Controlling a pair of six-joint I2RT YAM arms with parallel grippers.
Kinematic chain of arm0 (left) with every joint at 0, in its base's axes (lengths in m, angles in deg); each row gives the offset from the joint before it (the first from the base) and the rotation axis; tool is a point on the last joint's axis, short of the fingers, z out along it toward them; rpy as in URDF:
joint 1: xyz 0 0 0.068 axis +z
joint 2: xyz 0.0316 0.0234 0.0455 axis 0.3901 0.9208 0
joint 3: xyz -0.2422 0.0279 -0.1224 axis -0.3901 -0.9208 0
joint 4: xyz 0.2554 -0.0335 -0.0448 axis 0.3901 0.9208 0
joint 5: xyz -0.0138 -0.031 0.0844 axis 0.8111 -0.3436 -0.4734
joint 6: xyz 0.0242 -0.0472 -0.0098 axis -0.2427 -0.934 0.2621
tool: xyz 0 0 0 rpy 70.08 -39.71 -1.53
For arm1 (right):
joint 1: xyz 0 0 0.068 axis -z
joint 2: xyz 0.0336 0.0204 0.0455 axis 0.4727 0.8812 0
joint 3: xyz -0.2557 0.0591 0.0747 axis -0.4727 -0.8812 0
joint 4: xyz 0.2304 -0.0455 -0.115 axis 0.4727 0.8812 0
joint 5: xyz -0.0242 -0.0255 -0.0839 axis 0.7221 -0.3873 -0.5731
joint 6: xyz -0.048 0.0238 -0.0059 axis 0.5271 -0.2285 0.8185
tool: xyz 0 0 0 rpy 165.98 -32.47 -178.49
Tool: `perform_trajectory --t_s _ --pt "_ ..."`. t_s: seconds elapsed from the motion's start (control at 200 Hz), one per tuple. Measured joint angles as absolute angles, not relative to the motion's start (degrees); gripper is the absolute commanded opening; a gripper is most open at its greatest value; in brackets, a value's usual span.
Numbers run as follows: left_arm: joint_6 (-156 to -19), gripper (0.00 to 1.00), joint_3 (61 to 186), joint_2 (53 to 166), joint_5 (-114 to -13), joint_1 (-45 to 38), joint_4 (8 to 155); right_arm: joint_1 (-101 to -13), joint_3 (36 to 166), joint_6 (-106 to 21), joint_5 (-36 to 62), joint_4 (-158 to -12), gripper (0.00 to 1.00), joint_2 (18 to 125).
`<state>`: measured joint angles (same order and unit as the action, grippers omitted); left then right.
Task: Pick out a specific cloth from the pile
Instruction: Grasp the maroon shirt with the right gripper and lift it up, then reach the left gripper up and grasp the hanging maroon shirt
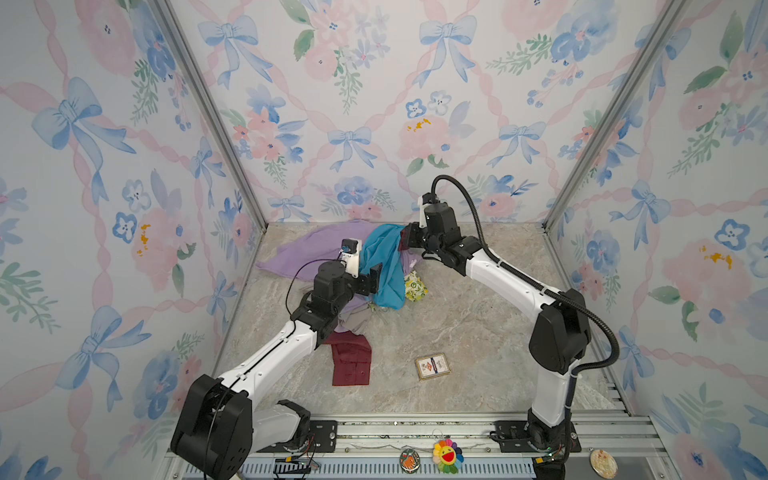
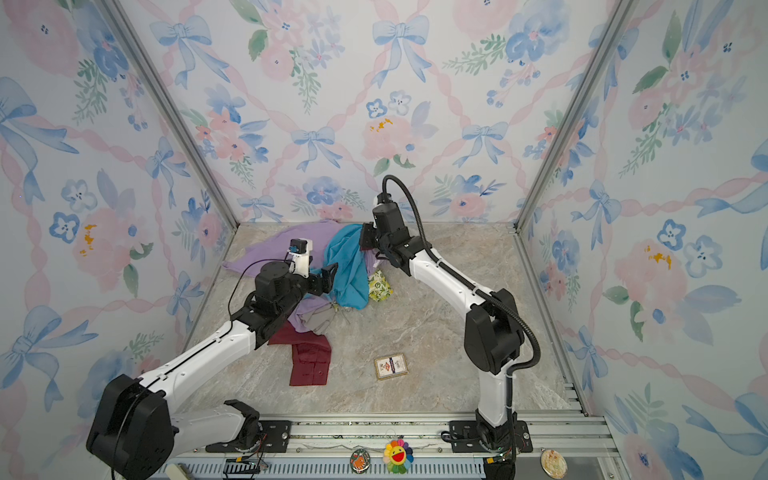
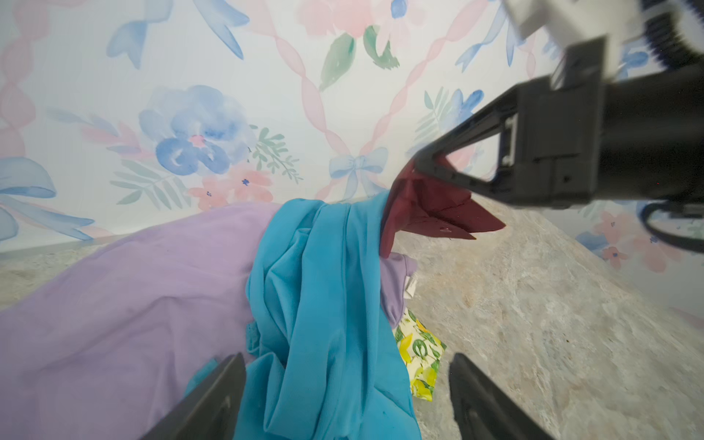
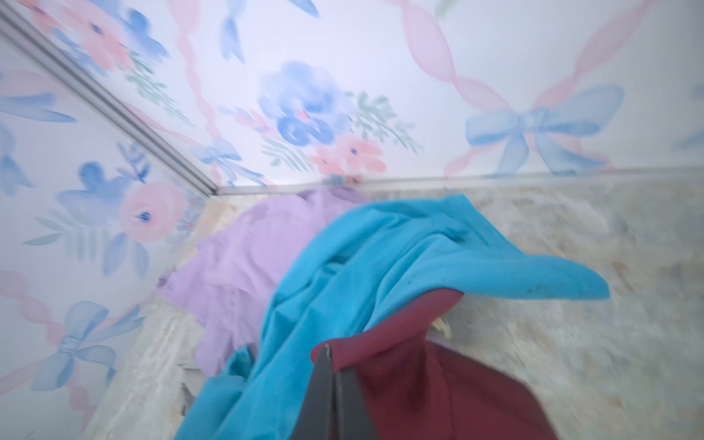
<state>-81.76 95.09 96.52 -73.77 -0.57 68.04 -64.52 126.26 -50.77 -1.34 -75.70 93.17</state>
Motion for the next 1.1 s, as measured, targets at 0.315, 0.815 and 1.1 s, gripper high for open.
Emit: perform_trajectory --t_s 0.315,0.815,1.1 --pt "-84.5 0.86 94.5 90.8 -73.2 4.9 63.4 -67.8 153.5 -44.8 2.9 -74.1 0.00 95.7" --pt "-85.5 0.85 99.7 94.9 -71.2 0.7 58.9 -70.4 158.3 -44.0 7.1 -68.2 0.00 98.1" --pt "-83.7 0.84 104.3 104.3 -71.0 0.4 56.7 -70.8 153.5 -45.0 8.9 -70.2 0.00 95.3"
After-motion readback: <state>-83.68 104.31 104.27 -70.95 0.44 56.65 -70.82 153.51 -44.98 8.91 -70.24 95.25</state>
